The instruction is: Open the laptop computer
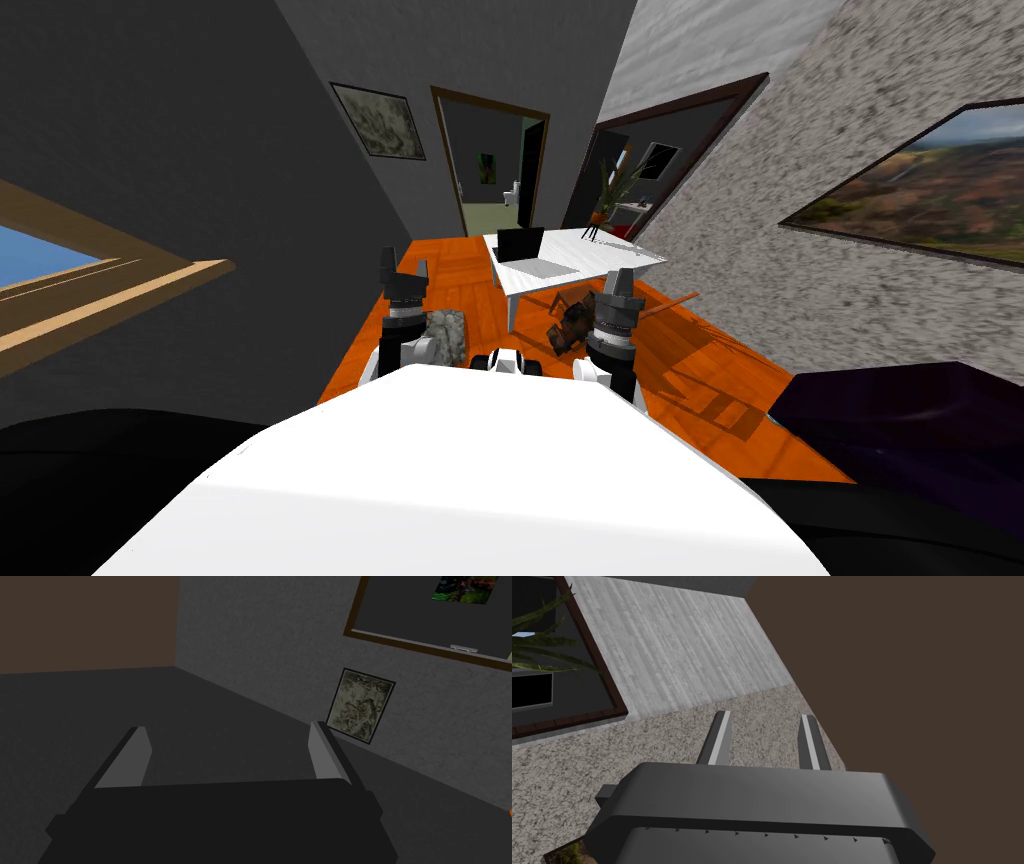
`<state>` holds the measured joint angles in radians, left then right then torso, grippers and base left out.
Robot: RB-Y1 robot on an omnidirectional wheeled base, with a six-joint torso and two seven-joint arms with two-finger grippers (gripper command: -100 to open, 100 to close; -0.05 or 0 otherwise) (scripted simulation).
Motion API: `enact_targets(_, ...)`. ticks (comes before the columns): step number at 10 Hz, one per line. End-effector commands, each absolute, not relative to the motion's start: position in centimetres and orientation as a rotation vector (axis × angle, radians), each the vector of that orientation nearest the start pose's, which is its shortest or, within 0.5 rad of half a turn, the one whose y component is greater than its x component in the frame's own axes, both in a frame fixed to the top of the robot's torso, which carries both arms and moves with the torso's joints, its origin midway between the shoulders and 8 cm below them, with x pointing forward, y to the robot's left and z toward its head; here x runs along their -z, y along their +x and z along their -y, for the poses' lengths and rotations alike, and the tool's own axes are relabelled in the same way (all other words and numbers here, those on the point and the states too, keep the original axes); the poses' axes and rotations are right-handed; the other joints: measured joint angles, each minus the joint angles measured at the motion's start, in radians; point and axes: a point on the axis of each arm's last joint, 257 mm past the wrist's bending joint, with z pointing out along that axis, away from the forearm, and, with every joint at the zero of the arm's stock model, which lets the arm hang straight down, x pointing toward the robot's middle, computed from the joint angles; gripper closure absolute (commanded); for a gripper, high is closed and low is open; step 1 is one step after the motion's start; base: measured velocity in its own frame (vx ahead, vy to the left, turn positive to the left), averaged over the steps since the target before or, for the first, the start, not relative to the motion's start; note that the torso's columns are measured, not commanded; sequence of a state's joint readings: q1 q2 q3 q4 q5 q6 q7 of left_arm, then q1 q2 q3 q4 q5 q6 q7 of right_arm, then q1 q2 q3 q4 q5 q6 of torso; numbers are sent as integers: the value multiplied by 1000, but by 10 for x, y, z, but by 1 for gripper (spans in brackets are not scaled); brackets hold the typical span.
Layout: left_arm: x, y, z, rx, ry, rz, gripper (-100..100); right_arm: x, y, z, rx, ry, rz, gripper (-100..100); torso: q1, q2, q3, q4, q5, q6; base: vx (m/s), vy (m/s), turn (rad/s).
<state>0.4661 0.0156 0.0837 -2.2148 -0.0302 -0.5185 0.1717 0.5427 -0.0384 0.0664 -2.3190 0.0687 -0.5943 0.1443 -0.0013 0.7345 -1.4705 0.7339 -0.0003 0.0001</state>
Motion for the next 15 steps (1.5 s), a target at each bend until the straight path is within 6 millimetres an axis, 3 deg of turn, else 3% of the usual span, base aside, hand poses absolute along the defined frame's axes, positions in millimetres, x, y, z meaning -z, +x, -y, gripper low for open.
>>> enact_targets(1, -1, 366, -314, 1317, -668, -681, -100, -43, 321, 244, -1203, 466, -646, 0, -1, 2, -5, 3, 0, 0, -4, -74, -126)
enact_targets(5, 12, 391, -358, 1185, -643, -763, -100, -43, 321, 244, -1203, 466, -646, 0, 0, 3, -6, 4, 0, 0, 12, -106, -201)
enact_targets(6, 18, 393, -361, 1180, -655, -770, -100, -43, 321, 244, -1203, 466, -646, 0, 0, 3, -6, 4, 0, 0, 16, -82, -40)
enact_targets(10, 20, 411, -416, 1048, -656, -793, -100, -43, 321, 244, -1203, 466, -646, 0, 1, 4, -5, 4, 0, -1, 4, -90, -158)
enact_targets(11, 23, 412, -418, 1045, -664, -797, -100, -43, 321, 244, -1203, 466, -646, 0, 1, 4, -5, 4, 0, 0, 11, -73, -91)
enact_targets(15, 15, 423, -487, 905, -683, -781, -100, -43, 321, 244, -1203, 466, -646, 0, 2, 3, -6, 4, 0, -1, 36, -95, -184)
